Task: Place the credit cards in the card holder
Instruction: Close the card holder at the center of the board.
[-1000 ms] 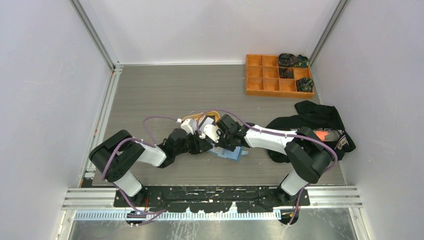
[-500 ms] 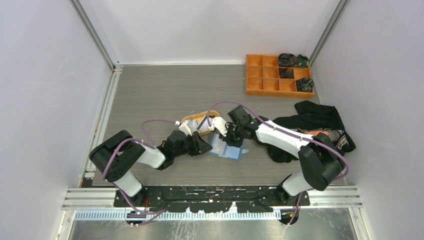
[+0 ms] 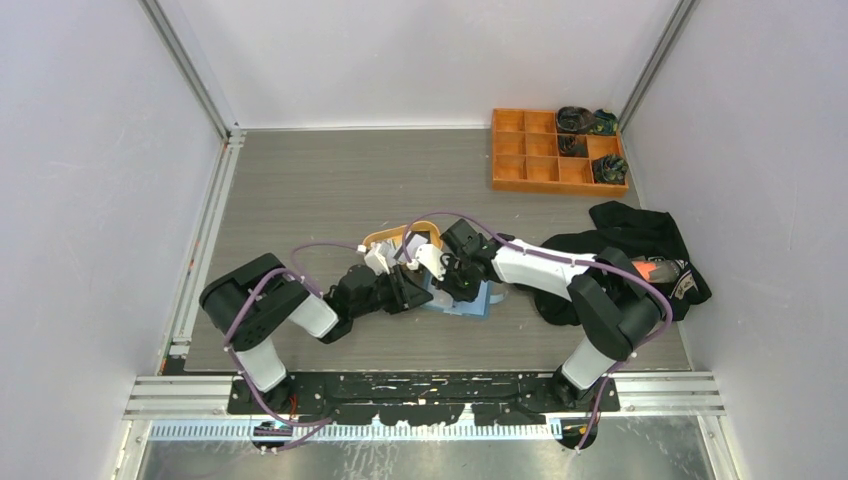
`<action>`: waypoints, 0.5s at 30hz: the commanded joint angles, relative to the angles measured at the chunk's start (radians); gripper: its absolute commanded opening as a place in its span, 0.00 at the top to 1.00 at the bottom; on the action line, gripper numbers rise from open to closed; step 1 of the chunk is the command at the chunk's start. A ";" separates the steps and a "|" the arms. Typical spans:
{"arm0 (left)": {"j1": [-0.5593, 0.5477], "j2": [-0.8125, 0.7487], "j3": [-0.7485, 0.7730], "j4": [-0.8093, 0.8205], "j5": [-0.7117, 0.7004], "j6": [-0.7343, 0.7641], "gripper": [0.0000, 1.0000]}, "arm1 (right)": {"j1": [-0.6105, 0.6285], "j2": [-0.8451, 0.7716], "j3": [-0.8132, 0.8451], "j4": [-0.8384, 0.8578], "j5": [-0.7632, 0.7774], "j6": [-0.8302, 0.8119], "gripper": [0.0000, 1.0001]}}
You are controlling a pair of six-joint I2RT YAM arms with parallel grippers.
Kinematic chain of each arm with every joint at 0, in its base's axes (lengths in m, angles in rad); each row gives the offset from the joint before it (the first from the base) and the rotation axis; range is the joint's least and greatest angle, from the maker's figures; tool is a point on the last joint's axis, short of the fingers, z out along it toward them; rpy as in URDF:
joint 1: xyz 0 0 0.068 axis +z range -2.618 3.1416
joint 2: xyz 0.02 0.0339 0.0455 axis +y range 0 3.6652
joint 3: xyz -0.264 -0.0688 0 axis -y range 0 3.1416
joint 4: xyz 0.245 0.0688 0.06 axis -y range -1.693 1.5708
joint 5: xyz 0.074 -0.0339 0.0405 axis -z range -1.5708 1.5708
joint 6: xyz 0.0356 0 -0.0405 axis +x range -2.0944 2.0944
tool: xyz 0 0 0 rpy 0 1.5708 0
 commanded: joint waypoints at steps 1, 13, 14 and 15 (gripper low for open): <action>-0.029 0.035 0.001 0.168 0.033 -0.021 0.61 | 0.006 -0.013 0.046 0.012 -0.048 0.028 0.85; -0.068 -0.097 0.028 -0.127 -0.108 0.031 0.88 | -0.018 -0.077 0.048 -0.019 -0.114 0.019 0.82; -0.072 -0.135 0.038 -0.202 -0.128 0.050 0.89 | -0.024 -0.088 0.052 -0.029 -0.125 0.014 0.81; -0.077 -0.175 0.050 -0.277 -0.146 0.068 0.91 | -0.035 -0.103 0.057 -0.044 -0.145 0.010 0.80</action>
